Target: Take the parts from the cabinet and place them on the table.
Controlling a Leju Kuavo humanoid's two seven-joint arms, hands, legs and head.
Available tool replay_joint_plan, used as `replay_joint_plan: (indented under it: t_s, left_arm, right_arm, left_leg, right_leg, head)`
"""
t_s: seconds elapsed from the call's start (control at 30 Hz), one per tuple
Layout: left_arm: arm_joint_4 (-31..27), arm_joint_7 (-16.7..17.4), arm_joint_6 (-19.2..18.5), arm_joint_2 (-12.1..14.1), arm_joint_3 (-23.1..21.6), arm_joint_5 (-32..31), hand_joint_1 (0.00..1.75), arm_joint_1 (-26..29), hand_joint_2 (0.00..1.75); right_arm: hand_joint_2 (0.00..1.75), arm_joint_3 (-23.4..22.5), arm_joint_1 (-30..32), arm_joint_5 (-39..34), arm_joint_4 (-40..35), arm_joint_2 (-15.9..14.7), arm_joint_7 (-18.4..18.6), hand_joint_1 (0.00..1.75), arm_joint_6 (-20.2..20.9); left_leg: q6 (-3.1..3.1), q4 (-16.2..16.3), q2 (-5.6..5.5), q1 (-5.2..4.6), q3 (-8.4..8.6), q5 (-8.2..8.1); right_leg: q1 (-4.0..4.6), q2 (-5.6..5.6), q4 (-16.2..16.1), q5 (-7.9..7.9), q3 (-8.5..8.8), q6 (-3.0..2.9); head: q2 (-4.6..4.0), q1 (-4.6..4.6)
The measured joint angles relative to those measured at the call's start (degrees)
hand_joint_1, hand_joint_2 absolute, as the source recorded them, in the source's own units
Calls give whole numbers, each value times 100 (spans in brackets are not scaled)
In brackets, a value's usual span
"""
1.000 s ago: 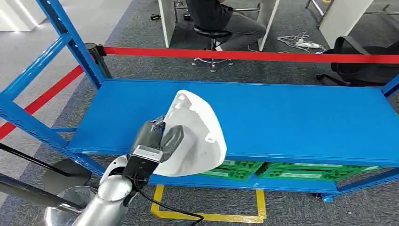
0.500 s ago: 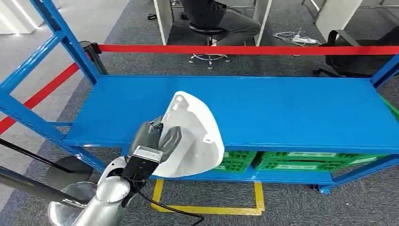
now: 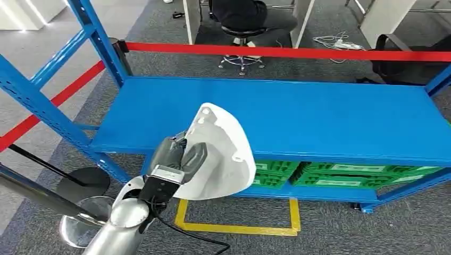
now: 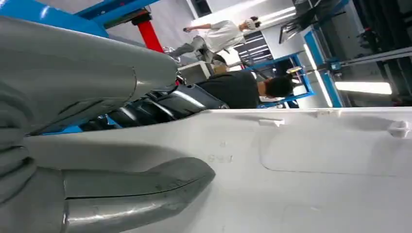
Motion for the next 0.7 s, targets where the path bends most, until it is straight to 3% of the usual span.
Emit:
replay_joint_plan:
  t_s: [0.03,0.13,0.17,0.2,0.23,0.3,0.33,0.37,0.4,0.43,0.47,0.5,0.53,0.57,0.67,0.7]
  left_arm:
    - [0,0,2,0,0,0,175,-2,175]
    - [-2,0,0,2,-4,-7,175,-10,175]
    - [-2,2,0,2,-4,-13,175,-6,175]
    - [-2,0,0,4,-4,-20,175,-8,175]
    - [-4,0,0,7,-4,-33,175,-7,175]
    - [-9,-13,2,13,-6,-57,175,0,175]
    - [-11,-20,7,15,-7,-72,175,13,175]
    - [-11,-26,9,20,-7,-87,175,36,175]
    - [-13,-28,9,20,-7,-107,175,54,175]
    - [-15,-28,9,20,-9,-109,175,59,175]
    - [-24,-28,9,20,-9,-111,175,59,175]
    - [-50,-31,9,20,-11,-114,175,58,175]
    - [-74,-52,9,20,-18,-127,175,54,175]
    - [-101,-81,7,20,-26,-155,175,55,175]
    - [-149,-120,11,20,-66,-192,175,83,175]
    - [-173,-131,11,20,-89,-216,175,91,175]
  right_arm:
    - [175,2,-21,0,0,0,0,0,0]
    - [175,2,-23,0,0,-2,-2,0,-9]
    - [175,2,-9,0,0,-2,-4,0,-17]
    - [175,0,-8,0,0,2,-2,0,-28]
    - [175,0,-10,0,0,2,-2,0,-39]
    - [175,2,-12,0,0,2,-4,0,-44]
    - [175,2,-10,-2,0,2,-4,0,-44]
    - [175,0,-6,-4,0,2,-4,0,-46]
    - [175,0,-5,-7,0,2,-4,0,-48]
    - [175,0,-7,-7,0,2,-4,0,-50]
    - [175,0,-9,-9,0,2,-7,0,-50]
    - [175,0,-11,-9,0,4,-7,0,-50]
    - [175,2,-9,-17,2,26,-13,0,-48]
    - [175,0,-26,-24,2,33,-20,0,-52]
    - [175,0,-24,-55,2,33,-22,0,-59]
    - [175,0,-24,-59,2,33,-22,0,-61]
  left_leg:
    - [-33,15,0,-43,-36,17]
    - [-125,48,3,-42,-82,102]
    - [-148,50,-1,-45,-92,117]
    - [-189,99,-10,-29,-124,10]
    - [-237,295,-7,-24,-197,-222]
    - [-295,1153,-8,3,-491,-768]
    - [-305,1565,-8,9,-624,-949]
    - [-305,1812,-8,10,-675,-1015]
    - [-293,1772,-8,10,-596,-929]
    - [-264,1509,-8,8,-420,-741]
    - [-214,1036,-9,3,-131,-501]
    - [-141,534,-14,-17,166,-317]
    - [-37,162,-15,-56,378,-302]
    - [-19,16,-11,-61,437,-298]
    - [6,-42,-14,-87,390,-260]
    - [22,-181,12,-9,411,-198]
  right_leg:
    - [17,10,-290,-52,248,-15]
    - [25,42,-363,-63,194,-78]
    - [11,38,-375,-31,174,-128]
    - [-17,16,-397,6,161,-189]
    - [-16,14,-396,34,124,-233]
    - [-5,0,-391,90,47,-294]
    - [3,-6,-385,113,6,-305]
    - [8,-9,-378,140,-32,-308]
    - [18,-9,-369,165,-71,-309]
    - [34,-7,-362,186,-102,-307]
    - [50,-2,-360,203,-115,-307]
    - [64,3,-360,216,-118,-305]
    - [52,-2,-361,236,-145,-294]
    - [85,2,-350,256,-175,-268]
    - [57,-13,-361,358,-225,-156]
    - [62,-6,-323,283,-271,-135]
  head:
    - [0,2]
    - [0,-2]
    - [0,-4]
    - [0,7]
    - [0,-41]
    - [0,-48]
    - [0,-50]
    - [0,-46]
    - [0,-52]
    - [0,-48]
    - [0,-52]
    - [0,-48]
    - [0,-37]
    - [0,-39]
    - [0,-46]
    - [0,-42]
